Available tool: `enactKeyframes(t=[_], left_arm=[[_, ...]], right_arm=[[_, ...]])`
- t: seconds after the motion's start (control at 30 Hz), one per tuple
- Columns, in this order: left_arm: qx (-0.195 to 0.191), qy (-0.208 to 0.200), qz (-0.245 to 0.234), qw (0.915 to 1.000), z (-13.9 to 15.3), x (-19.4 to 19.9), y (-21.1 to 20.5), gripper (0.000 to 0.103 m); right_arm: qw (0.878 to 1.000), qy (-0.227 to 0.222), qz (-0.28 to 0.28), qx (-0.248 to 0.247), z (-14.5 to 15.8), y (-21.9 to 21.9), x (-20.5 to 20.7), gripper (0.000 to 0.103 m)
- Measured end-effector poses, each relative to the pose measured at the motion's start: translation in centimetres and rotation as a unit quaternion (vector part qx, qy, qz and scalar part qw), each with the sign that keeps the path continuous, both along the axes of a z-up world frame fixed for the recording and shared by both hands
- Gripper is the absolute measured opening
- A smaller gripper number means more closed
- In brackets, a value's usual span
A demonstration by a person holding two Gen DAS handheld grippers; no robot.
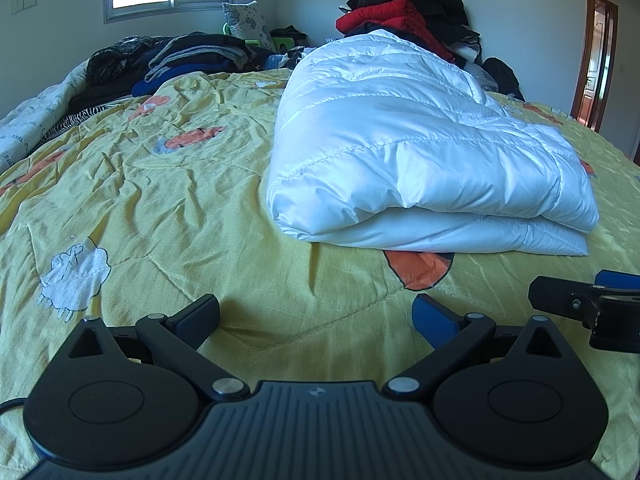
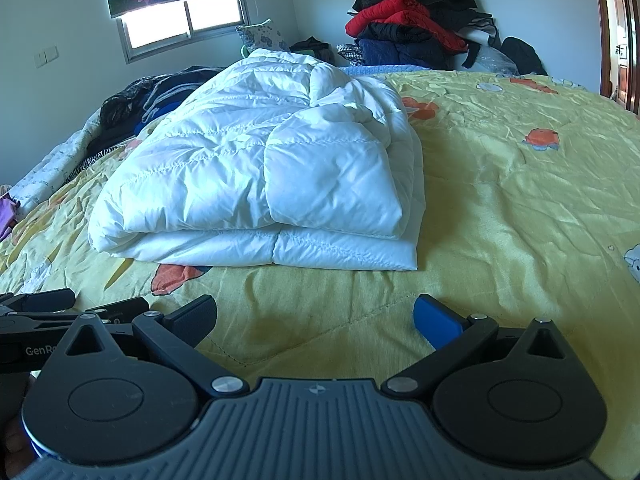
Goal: Fold small clothes
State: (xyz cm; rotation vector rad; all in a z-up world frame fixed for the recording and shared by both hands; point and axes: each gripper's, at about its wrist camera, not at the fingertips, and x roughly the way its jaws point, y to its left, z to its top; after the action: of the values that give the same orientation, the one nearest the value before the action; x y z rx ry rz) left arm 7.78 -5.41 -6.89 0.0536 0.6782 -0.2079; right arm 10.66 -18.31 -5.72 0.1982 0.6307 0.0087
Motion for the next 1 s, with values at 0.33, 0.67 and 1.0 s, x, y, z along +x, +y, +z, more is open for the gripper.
enactKeyframes(t=[0.33,0.67,1.0], left_arm=[[0.003,0.000,0.000,1.0000,-0.1,0.0,0.0,0.103],[-0.010,0.000,-0.001,0.9999,-0.1,0.1,0.3,0.103],[-0.043,-0.004,0.025,0.9987,0.1,0.3,1.5,0.103]], right_arm=[[1.000,0.000,0.000,0.000,0.0,0.0,0.0,0.102],[1.000,0.000,0.000,0.000,0.0,0.0,0.0,0.102],[1.000,0.000,0.000,0.000,0.0,-0.1,0.0,0.102]])
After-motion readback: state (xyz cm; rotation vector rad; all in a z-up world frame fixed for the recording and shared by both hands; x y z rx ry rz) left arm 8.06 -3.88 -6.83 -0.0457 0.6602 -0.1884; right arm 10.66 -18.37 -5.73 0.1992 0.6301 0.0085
